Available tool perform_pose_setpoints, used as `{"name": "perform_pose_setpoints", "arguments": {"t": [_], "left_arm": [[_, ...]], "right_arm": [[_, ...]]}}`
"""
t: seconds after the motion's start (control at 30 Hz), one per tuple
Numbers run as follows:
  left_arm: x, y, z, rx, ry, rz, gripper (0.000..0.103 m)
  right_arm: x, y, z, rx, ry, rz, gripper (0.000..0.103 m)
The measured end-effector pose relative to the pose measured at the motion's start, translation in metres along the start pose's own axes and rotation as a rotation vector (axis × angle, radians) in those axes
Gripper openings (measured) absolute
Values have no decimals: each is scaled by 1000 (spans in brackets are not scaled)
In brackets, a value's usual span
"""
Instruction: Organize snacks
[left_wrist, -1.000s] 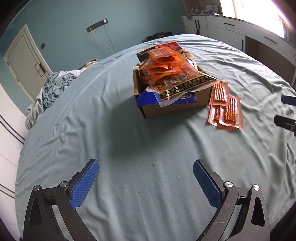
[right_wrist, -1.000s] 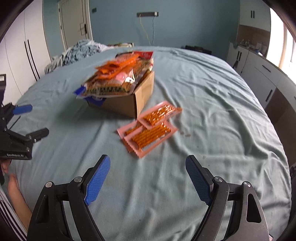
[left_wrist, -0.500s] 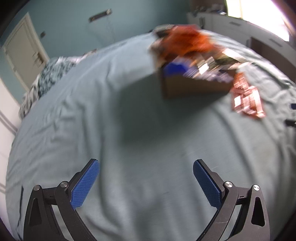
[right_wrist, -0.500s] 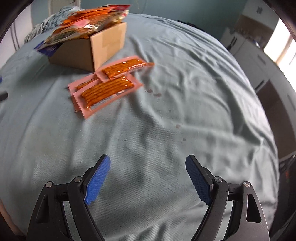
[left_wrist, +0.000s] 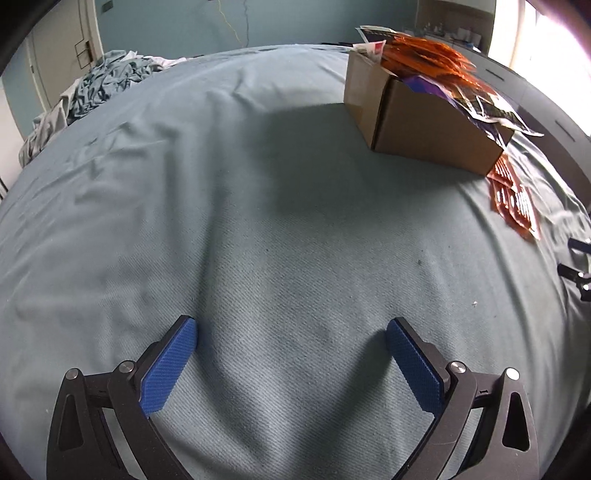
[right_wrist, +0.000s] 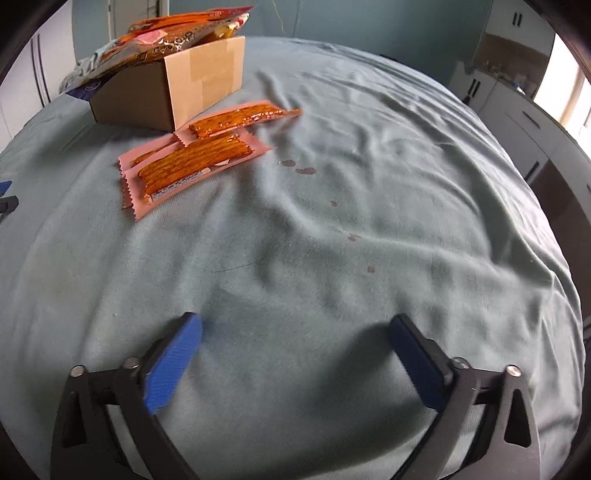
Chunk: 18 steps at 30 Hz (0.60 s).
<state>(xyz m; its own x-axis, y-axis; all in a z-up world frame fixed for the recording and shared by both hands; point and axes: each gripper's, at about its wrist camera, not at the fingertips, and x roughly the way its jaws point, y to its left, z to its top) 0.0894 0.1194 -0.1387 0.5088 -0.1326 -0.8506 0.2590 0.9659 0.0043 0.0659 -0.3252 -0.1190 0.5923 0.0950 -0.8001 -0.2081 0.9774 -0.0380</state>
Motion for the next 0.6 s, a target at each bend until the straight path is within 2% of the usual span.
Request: {"name": "perform_pose_setpoints", "arguments": {"t": [0.2,0.3,0.37,0.43,0.6], "left_arm": [[2,6,3,7,-7,-25,103],[4,7,6,105,-7,-58,103],[5,10,7,111,-11,-80,103],[5,9,5,117,-28,-71,103],[7,10,5,128,-56,-77,103]], "right_arm": [[-5,1,-12,-12,-32,-4,103],[-8,-6,-25,-10,-46,1,103],[-8,-1,-15,-11,-39,-4,103],[-5,3,-9,-9,-38,-9,103],[-5,2,-10,-7,-37,-9,103]]}}
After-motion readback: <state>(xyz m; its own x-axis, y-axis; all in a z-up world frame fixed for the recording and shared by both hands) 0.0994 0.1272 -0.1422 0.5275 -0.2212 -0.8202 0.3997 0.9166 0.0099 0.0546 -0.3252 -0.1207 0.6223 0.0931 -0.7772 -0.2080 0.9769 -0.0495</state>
